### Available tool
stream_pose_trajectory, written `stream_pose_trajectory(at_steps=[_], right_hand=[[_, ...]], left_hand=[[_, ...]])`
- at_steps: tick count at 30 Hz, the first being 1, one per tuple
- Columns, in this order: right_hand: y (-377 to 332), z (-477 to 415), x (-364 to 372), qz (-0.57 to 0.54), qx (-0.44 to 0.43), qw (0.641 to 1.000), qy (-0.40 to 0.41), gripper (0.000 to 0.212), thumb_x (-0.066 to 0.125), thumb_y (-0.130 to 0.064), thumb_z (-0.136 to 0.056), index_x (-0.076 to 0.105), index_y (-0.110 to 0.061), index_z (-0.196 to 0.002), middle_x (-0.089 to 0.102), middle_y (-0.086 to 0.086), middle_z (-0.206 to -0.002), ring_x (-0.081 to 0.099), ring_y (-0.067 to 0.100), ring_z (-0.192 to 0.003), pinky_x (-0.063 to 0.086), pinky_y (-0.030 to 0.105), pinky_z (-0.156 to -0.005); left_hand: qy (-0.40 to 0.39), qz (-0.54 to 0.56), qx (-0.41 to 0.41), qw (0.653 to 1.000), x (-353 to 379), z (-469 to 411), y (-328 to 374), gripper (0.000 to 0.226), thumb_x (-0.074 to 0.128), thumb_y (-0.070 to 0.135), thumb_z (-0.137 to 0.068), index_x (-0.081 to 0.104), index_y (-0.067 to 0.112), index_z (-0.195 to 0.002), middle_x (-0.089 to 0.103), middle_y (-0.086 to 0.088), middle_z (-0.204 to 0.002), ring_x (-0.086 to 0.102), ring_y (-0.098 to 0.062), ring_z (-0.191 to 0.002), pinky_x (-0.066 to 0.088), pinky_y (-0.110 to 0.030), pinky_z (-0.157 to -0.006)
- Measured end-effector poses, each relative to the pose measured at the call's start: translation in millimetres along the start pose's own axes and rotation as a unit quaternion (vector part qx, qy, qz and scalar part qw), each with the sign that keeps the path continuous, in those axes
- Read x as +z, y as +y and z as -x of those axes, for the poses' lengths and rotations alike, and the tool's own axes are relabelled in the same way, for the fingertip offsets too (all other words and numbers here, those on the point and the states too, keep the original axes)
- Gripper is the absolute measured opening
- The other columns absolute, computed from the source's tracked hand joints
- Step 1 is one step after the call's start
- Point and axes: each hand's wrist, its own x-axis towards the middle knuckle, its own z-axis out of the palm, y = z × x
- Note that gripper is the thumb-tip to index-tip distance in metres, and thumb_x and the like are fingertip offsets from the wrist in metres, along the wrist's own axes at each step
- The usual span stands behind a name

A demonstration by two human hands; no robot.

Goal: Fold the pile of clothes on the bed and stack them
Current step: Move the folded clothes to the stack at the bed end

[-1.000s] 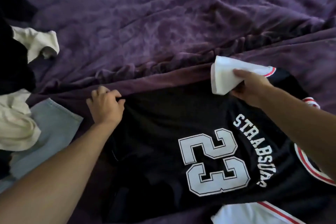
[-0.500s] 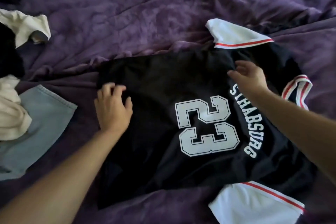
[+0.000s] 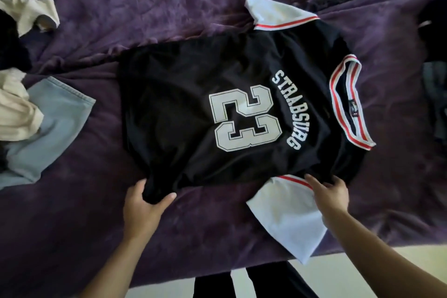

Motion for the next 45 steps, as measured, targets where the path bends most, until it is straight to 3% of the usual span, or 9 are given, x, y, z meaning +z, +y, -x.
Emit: stream_pose_trajectory(at_steps=[6, 10, 13, 17, 21, 26, 34, 40, 45], right_hand=[[16, 10, -10, 0.103, 0.027, 0.99, 0.088, 0.098, 0.082, -0.045, -0.067, 0.029, -0.015, -0.144, 0.039, 0.017, -0.142, 0.039, 0.039, -0.128, 0.035, 0.053, -0.101], [30, 22, -26, -0.07, 0.125, 0.989, 0.023, 0.053, 0.079, -0.029, -0.073, 0.06, -0.003, -0.114, 0.064, 0.014, -0.098, 0.06, 0.029, -0.078, 0.047, 0.036, -0.071], [31, 29, -45, -0.13, 0.102, 0.983, 0.076, 0.028, 0.061, -0.039, -0.081, 0.065, -0.011, -0.086, 0.062, 0.01, -0.081, 0.06, 0.03, -0.076, 0.047, 0.036, -0.072], [42, 25, -82, -0.134, 0.103, 0.978, 0.125, 0.032, 0.057, -0.04, -0.08, 0.065, -0.013, -0.094, 0.06, 0.009, -0.085, 0.057, 0.031, -0.08, 0.049, 0.039, -0.08], [52, 19, -99, -0.05, 0.085, 0.995, 0.015, 0.041, 0.074, -0.027, -0.078, 0.066, 0.001, -0.106, 0.063, 0.011, -0.084, 0.059, 0.031, -0.075, 0.046, 0.036, -0.074], [45, 16, -94, -0.067, 0.103, 0.992, -0.036, 0.05, 0.081, -0.044, -0.07, 0.064, -0.004, -0.094, 0.066, 0.012, -0.087, 0.064, 0.03, -0.074, 0.051, 0.034, -0.062], [7, 14, -100, -0.215, 0.166, 0.935, -0.227, 0.016, 0.066, -0.03, -0.088, 0.064, -0.014, -0.091, 0.07, 0.014, -0.096, 0.069, 0.03, -0.082, 0.057, 0.04, -0.07], [-92, 8, -109, -0.304, 0.067, 0.898, -0.311, 0.034, 0.048, -0.034, -0.097, 0.067, -0.007, -0.087, 0.071, 0.007, -0.073, 0.07, 0.019, -0.063, 0.055, 0.028, -0.052], [-191, -22, -91, -0.319, 0.039, 0.878, -0.354, 0.037, 0.046, -0.038, -0.097, 0.071, -0.012, -0.089, 0.073, 0.007, -0.087, 0.072, 0.021, -0.077, 0.057, 0.034, -0.066]], left_hand=[[0.05, 0.047, -0.037, 0.997, 4, -2, -8, 0.02, 0.073, 0.019, -0.083, 0.066, 0.005, -0.094, 0.066, -0.013, -0.098, 0.062, -0.036, -0.098, 0.05, -0.038, -0.08], [0.113, 0.255, -0.136, 0.951, -18, -7, -15, 0.012, 0.064, 0.014, -0.09, 0.058, 0.009, -0.099, 0.063, -0.019, -0.105, 0.063, -0.036, -0.093, 0.055, -0.053, -0.081], [0.13, 0.175, -0.135, 0.967, -35, 1, -27, 0.02, 0.068, 0.017, -0.088, 0.056, 0.012, -0.103, 0.063, -0.018, -0.104, 0.062, -0.033, -0.084, 0.057, -0.049, -0.068], [0.137, -0.023, -0.131, 0.982, -55, 11, -39, 0.042, 0.072, 0.02, -0.083, 0.051, 0.011, -0.118, 0.062, -0.02, -0.109, 0.06, -0.04, -0.095, 0.049, -0.044, -0.072], [0.128, -0.192, 0.071, 0.97, -40, 22, -28, 0.038, 0.072, 0.009, -0.077, 0.057, 0.009, -0.112, 0.059, -0.02, -0.107, 0.056, -0.042, -0.099, 0.047, -0.051, -0.077], [-0.037, -0.337, 0.341, 0.877, 39, 61, -6, 0.033, 0.075, 0.025, -0.073, 0.063, 0.017, -0.103, 0.059, -0.007, -0.101, 0.056, -0.031, -0.097, 0.045, -0.043, -0.08], [-0.055, -0.46, 0.3, 0.834, 94, 43, 10, 0.026, 0.056, 0.018, -0.088, 0.055, 0.025, -0.113, 0.054, 0.002, -0.114, 0.05, -0.021, -0.107, 0.039, -0.036, -0.088], [-0.026, -0.188, 0.228, 0.955, 49, 12, 50, 0.016, 0.046, 0.006, -0.09, 0.057, 0.007, -0.102, 0.066, -0.011, -0.091, 0.063, -0.035, -0.084, 0.047, -0.039, -0.065], [-0.025, -0.265, 0.355, 0.896, 4, -30, 115, 0.032, 0.061, 0.043, -0.085, 0.051, 0.02, -0.104, 0.06, 0.01, -0.094, 0.064, -0.024, -0.073, 0.049, -0.033, -0.061]])
